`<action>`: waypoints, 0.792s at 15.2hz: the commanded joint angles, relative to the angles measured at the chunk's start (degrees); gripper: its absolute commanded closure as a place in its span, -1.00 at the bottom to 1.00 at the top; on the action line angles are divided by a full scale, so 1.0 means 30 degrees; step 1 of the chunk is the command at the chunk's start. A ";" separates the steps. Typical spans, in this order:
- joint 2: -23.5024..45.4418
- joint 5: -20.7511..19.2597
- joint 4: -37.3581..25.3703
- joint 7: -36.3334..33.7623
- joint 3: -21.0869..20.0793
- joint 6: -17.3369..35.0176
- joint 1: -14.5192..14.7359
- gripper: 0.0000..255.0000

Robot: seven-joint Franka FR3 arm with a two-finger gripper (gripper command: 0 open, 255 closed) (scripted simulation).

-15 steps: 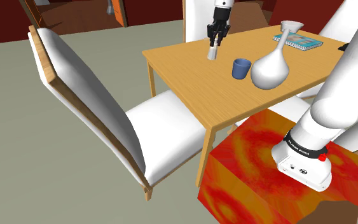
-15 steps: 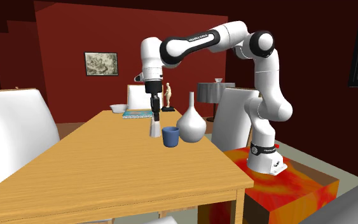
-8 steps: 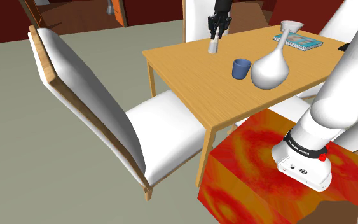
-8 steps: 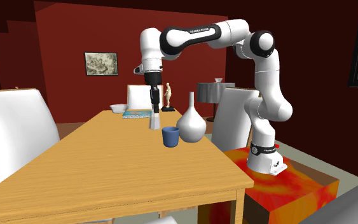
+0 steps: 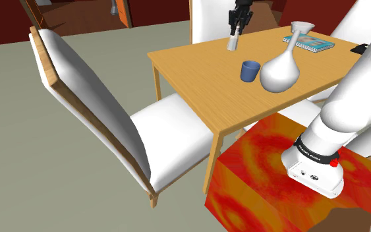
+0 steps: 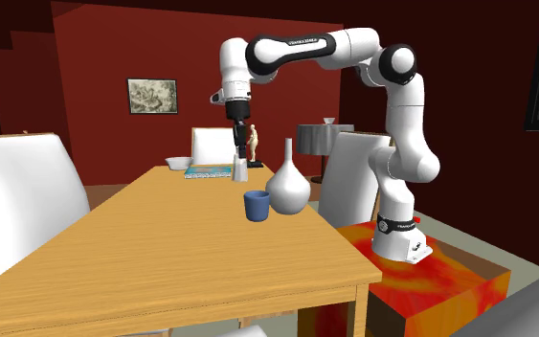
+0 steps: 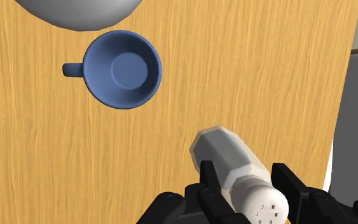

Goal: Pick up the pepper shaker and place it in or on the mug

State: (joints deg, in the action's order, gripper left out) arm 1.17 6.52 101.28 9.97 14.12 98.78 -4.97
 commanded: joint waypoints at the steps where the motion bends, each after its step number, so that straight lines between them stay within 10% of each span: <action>1: -0.0589 -0.0186 0.0423 0.0569 0.0301 -0.0214 -0.0306 1.00; 12: -0.2468 -0.1154 0.1992 0.3970 0.2204 -0.0738 -0.2058 1.00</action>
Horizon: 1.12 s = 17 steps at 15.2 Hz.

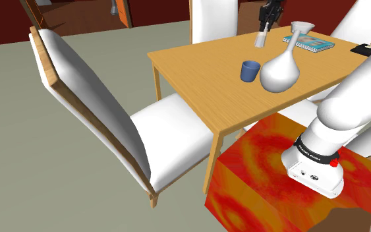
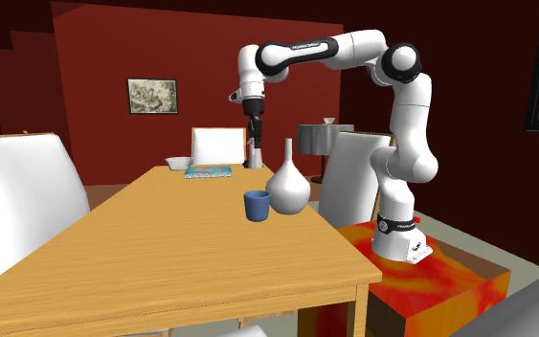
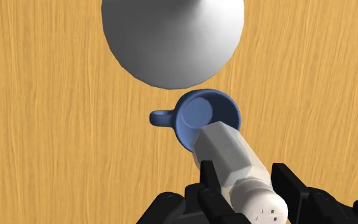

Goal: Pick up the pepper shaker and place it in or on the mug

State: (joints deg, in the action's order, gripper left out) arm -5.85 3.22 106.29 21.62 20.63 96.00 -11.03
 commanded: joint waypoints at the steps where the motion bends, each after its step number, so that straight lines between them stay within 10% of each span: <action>1: -0.0129 -0.0053 0.0579 0.0104 0.0038 0.0446 -0.0041 1.00; 17: 0.0448 0.0194 0.4119 0.0568 0.0137 0.4504 -0.0078 1.00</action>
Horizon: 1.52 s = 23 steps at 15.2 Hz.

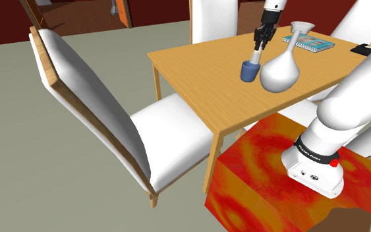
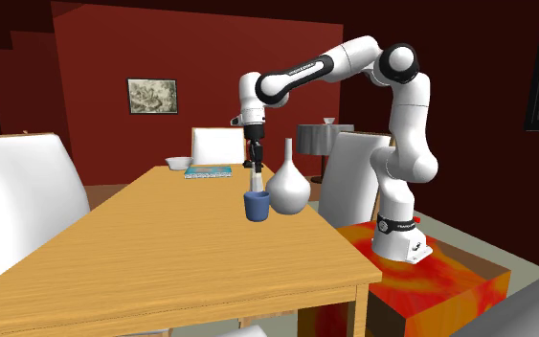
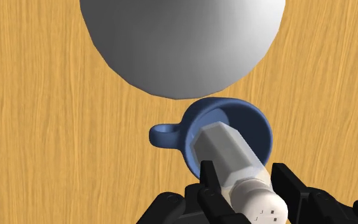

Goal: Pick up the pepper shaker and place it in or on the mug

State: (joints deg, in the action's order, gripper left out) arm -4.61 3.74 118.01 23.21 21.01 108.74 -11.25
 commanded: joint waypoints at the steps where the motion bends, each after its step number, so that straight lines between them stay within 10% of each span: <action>1: 0.0033 0.0018 0.0214 0.0035 0.0009 0.0257 -0.0006 1.00; 8: 0.0035 0.0019 0.0212 0.0036 0.0010 0.0257 -0.0005 1.00; 9: 0.0042 0.0021 0.0205 0.0040 0.0012 0.0256 -0.0007 -1.00; 23: -0.0170 -0.0114 -0.2013 -0.0053 0.0060 -0.2160 -0.0062 -1.00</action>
State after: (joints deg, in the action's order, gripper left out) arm -5.15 3.39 112.03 23.05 21.19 102.31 -11.43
